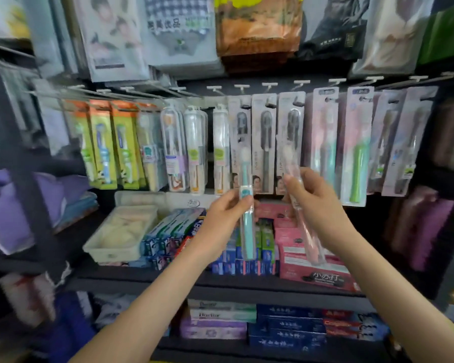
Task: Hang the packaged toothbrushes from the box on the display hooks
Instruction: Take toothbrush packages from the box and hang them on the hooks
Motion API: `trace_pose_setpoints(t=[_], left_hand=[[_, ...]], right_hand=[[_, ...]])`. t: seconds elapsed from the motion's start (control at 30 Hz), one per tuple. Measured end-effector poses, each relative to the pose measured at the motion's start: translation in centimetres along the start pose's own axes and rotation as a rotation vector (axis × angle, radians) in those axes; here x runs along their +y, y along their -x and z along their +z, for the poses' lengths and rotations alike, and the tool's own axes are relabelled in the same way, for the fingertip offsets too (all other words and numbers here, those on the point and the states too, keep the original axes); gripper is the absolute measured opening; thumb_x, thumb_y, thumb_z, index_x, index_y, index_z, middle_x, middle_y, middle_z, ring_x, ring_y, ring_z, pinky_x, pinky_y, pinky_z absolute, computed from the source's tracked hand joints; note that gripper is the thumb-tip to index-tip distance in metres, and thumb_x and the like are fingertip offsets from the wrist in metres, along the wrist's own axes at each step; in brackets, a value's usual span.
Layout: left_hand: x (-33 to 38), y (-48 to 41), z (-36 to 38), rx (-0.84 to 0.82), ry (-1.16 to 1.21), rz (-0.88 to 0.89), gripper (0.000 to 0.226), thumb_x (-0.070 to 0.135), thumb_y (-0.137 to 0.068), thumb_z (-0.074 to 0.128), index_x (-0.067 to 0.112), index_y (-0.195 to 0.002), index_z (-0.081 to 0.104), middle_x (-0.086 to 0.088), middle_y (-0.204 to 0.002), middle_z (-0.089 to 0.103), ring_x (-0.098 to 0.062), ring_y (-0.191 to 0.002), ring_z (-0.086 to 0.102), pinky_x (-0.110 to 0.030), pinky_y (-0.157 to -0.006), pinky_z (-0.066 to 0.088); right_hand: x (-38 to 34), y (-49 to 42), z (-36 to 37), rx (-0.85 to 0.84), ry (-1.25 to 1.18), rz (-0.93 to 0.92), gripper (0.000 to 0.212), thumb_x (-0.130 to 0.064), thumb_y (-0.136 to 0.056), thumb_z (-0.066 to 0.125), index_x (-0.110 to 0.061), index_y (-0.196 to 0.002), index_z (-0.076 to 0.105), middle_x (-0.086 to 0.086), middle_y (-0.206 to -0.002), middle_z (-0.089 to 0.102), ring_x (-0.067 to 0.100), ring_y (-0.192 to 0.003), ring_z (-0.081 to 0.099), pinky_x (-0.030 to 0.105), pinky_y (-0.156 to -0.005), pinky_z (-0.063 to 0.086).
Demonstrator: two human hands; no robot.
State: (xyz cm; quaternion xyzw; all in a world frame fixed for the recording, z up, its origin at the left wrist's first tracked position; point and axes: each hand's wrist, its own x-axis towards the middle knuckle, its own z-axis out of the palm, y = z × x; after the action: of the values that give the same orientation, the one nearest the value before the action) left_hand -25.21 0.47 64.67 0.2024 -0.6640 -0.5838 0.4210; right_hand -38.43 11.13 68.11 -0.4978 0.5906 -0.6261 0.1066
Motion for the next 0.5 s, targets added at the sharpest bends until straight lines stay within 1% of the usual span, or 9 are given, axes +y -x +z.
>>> trace_pose_setpoints(t=[0.07,0.1,0.17,0.2,0.27,0.33,0.4,0.47,0.5], left_hand=[[0.7,0.3,-4.1,0.006,-0.009,0.02,0.01,0.016,-0.097,0.055,0.017,-0.1,0.065,0.002,-0.085,0.072,-0.018,-0.087,0.068,-0.044,-0.096,0.051],[1.0,0.3,-6.2,0.012,-0.019,0.031,0.01,0.016,-0.096,0.055,0.017,-0.1,0.065,0.003,-0.084,0.072,-0.019,-0.087,0.069,-0.041,-0.093,0.053],[1.4,0.2,-10.5,0.044,-0.028,0.034,0.013,0.018,-0.096,0.056,0.014,-0.105,0.065,0.002,-0.089,0.073,-0.02,-0.091,0.07,-0.034,-0.089,0.054],[1.5,0.2,-12.5,0.065,-0.026,0.022,0.016,0.018,-0.096,0.056,0.013,-0.108,0.064,0.002,-0.092,0.074,-0.018,-0.092,0.07,-0.031,-0.087,0.055],[1.6,0.1,-16.2,0.099,-0.006,-0.004,0.017,0.018,-0.096,0.055,0.014,-0.11,0.063,0.002,-0.094,0.074,-0.016,-0.092,0.07,-0.029,-0.085,0.054],[1.9,0.0,-18.9,0.137,0.023,-0.026,0.018,0.019,-0.096,0.055,0.013,-0.112,0.063,-0.001,-0.095,0.072,-0.017,-0.092,0.068,-0.03,-0.085,0.053],[2.4,-0.3,-21.0,0.16,0.033,-0.03,0.022,0.018,-0.097,0.054,0.01,-0.115,0.062,-0.005,-0.098,0.07,-0.017,-0.09,0.067,-0.025,-0.078,0.054],[3.0,-0.6,-22.3,0.173,0.054,-0.028,0.02,0.019,-0.098,0.053,0.011,-0.114,0.062,-0.006,-0.099,0.069,-0.015,-0.09,0.067,-0.02,-0.072,0.054],[3.3,-0.7,-22.9,0.179,0.069,-0.025,0.019,0.02,-0.098,0.052,0.013,-0.113,0.062,-0.004,-0.098,0.069,-0.014,-0.09,0.067,-0.02,-0.071,0.053]], right_hand=[[-1.1,-0.5,3.7,-0.016,0.012,0.015,0.011,-0.03,-0.096,0.054,-0.02,-0.094,0.054,0.002,-0.076,0.057,0.013,-0.054,0.054,0.032,-0.052,0.046],[-1.6,-0.8,5.6,-0.022,0.012,0.025,0.008,-0.028,-0.095,0.056,-0.022,-0.099,0.053,0.001,-0.081,0.058,0.011,-0.055,0.055,0.031,-0.052,0.047],[-2.7,-1.3,9.2,-0.045,0.021,0.034,0.027,-0.024,-0.094,0.058,-0.021,-0.118,0.046,0.006,-0.093,0.059,0.014,-0.055,0.057,0.033,-0.053,0.05],[-3.2,-1.4,10.8,-0.055,0.03,0.029,0.033,-0.022,-0.095,0.058,-0.022,-0.123,0.04,0.009,-0.096,0.059,0.016,-0.055,0.058,0.034,-0.054,0.052],[-4.5,-1.6,13.7,-0.055,0.027,0.01,0.035,-0.02,-0.095,0.056,-0.024,-0.124,0.036,0.008,-0.097,0.057,0.018,-0.054,0.06,0.031,-0.053,0.056],[-5.4,-1.8,15.8,-0.042,-0.002,0.01,0.032,-0.018,-0.096,0.055,-0.02,-0.124,0.04,0.008,-0.099,0.057,0.017,-0.053,0.062,0.033,-0.051,0.058],[-6.0,-2.2,17.5,-0.016,0.017,-0.003,0.026,-0.018,-0.096,0.054,-0.017,-0.12,0.044,0.012,-0.095,0.061,0.015,-0.052,0.062,0.035,-0.049,0.057],[-6.3,-2.8,18.8,0.003,0.185,-0.058,0.029,-0.022,-0.098,0.051,-0.019,-0.126,0.046,0.009,-0.089,0.064,0.016,-0.056,0.064,0.032,-0.051,0.056],[-6.4,-3.2,19.4,0.006,0.288,-0.095,0.035,-0.025,-0.098,0.05,-0.017,-0.132,0.045,0.005,-0.086,0.063,0.02,-0.061,0.064,0.026,-0.052,0.052]])
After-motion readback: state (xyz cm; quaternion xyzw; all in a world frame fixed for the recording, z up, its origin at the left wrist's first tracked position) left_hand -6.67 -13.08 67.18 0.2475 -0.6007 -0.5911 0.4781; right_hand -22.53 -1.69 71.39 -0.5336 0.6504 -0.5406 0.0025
